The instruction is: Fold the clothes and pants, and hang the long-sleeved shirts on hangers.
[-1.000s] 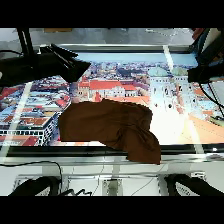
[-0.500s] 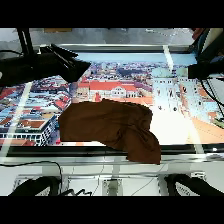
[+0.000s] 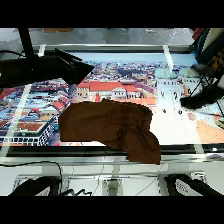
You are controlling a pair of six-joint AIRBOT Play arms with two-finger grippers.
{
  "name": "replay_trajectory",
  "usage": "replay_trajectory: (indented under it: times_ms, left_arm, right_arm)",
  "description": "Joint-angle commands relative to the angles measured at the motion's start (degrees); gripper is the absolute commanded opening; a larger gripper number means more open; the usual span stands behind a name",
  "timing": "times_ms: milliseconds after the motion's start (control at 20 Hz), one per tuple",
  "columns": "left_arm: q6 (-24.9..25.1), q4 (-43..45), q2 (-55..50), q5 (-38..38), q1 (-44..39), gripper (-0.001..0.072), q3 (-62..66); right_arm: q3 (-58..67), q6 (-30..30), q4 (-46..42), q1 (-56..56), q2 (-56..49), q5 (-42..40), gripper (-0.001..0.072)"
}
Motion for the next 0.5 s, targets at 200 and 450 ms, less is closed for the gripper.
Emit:
replay_trajectory:
  times_ms: [200,450]
  left_arm:
    - [-0.5,11.4,0.0,-5.3,0.1,0.0585,0.0]
    - [-2.8,13.6,-1.2,-5.3,0.1,0.0582,0.0]
  right_arm:
    - [-32.5,-9.5,7.5,-3.5,0.0,-1.6,0.048]
    - [-37.3,-11.1,12.4,-3.5,0.0,-11.4,0.0478]
